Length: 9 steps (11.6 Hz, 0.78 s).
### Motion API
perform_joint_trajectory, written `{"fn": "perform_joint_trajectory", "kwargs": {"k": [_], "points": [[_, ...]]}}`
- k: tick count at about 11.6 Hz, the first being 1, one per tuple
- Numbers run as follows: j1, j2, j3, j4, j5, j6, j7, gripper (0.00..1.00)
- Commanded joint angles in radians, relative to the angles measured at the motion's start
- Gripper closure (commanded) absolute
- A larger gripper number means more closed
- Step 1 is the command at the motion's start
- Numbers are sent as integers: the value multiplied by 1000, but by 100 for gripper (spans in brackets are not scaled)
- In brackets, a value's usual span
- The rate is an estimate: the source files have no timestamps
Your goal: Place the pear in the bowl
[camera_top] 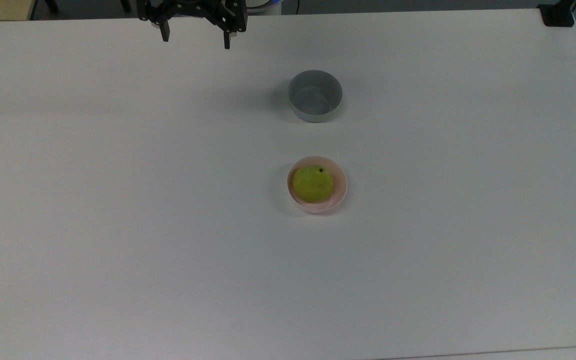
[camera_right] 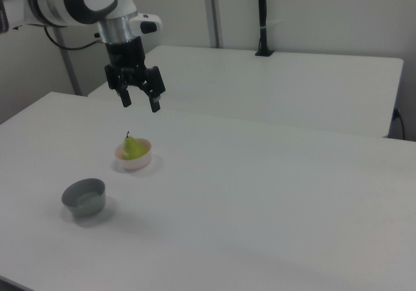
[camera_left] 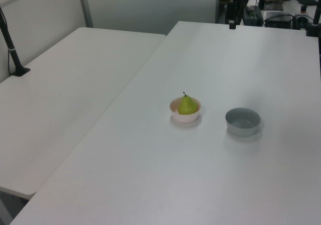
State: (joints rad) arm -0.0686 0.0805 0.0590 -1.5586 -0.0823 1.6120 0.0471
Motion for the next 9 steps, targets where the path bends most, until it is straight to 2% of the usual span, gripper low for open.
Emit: {"fn": "perform_joint_trajectory", "kwargs": {"k": [1,9], "points": [[4,-27,-25,-17,12,31,-19,0],[6,-30,-21,-14,16,25,-15,0]]}}
